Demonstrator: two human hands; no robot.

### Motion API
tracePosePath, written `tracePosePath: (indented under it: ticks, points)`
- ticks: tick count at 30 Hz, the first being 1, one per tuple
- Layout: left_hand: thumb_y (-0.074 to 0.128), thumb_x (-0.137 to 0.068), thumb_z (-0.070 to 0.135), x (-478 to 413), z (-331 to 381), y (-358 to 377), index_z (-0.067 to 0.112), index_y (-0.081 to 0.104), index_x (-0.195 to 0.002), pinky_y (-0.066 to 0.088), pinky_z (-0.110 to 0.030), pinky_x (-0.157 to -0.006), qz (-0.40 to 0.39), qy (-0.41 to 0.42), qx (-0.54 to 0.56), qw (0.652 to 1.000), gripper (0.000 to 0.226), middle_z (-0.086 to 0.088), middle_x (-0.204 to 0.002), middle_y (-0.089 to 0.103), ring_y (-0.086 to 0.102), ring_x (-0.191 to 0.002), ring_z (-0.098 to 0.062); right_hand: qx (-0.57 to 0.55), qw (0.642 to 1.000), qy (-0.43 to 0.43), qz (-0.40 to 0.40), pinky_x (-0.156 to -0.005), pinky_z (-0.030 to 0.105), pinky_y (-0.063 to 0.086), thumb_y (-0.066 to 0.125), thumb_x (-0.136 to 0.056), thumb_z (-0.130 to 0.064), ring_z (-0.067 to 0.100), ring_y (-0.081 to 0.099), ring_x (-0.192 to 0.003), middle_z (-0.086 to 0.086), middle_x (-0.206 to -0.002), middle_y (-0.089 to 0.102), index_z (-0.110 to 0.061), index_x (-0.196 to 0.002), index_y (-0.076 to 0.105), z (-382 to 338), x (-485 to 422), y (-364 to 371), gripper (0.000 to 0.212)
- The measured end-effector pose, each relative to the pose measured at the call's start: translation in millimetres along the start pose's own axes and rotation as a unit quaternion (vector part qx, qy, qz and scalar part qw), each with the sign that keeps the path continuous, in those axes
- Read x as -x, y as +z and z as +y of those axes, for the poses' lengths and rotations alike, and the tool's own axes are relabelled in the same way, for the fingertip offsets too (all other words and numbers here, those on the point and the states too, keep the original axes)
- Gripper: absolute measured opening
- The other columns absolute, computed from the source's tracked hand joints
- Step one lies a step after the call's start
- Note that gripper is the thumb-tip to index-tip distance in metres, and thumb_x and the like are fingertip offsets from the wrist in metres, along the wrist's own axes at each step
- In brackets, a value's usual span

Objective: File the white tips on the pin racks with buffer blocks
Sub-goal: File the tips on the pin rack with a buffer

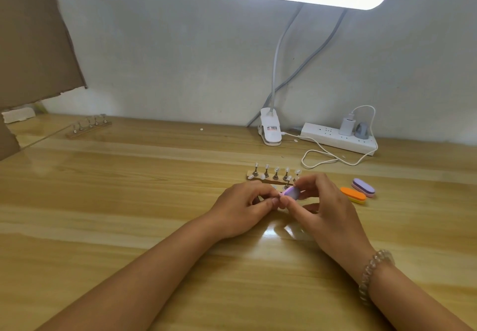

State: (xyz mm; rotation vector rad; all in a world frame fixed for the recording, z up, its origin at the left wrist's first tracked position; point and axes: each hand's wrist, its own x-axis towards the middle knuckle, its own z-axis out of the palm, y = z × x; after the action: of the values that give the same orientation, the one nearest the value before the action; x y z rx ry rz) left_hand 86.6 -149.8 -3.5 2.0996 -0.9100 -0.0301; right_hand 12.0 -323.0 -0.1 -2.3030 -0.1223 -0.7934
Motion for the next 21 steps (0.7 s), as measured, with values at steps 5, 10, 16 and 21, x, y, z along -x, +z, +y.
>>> tracePosePath:
  ticks: [5,10,16,21]
  points:
    - [0.059,-0.097,0.023,2.5,-2.3,0.3,0.03,0.07,-0.099,0.05,-0.044,-0.083,-0.008,-0.01,0.002,1.0,0.013,0.015,-0.091,0.061,0.057,-0.085,-0.016,0.019,0.996,-0.073,-0.056,-0.071,0.025,0.057,0.071,-0.078,-0.037,0.004,0.06,-0.092,-0.011,-0.099,0.06,-0.018,-0.104,0.061,-4.3,3.3,-2.3,0.034]
    - [0.061,-0.097,0.027,2.4,1.5,0.3,0.036,0.071,-0.091,0.049,-0.044,-0.081,-0.008,0.002,-0.001,1.0,0.015,0.014,-0.091,0.063,0.059,-0.086,-0.018,-0.026,1.0,0.002,-0.001,-0.067,0.016,0.052,0.08,-0.078,-0.024,0.006,0.062,-0.09,-0.008,-0.092,0.062,-0.015,-0.096,0.062,2.3,-4.0,-1.5,0.027]
    - [0.058,-0.098,0.023,3.6,1.1,-0.4,0.027,0.07,-0.101,0.049,-0.045,-0.083,-0.011,-0.01,0.0,1.0,0.013,0.014,-0.092,0.061,0.058,-0.088,-0.019,0.005,0.997,-0.067,-0.049,-0.066,0.019,0.055,0.073,-0.077,-0.037,0.006,0.06,-0.091,-0.011,-0.095,0.058,-0.019,-0.098,0.059,-2.8,3.4,-1.0,0.031]
    - [0.059,-0.097,0.025,4.2,1.8,-1.1,0.032,0.069,-0.091,0.05,-0.043,-0.083,-0.014,-0.007,-0.002,1.0,0.013,0.013,-0.094,0.063,0.059,-0.089,-0.017,0.015,0.999,-0.043,-0.006,-0.064,0.02,0.054,0.075,-0.078,-0.032,0.006,0.059,-0.088,-0.011,-0.091,0.057,-0.016,-0.095,0.058,-0.5,-0.7,-0.4,0.029]
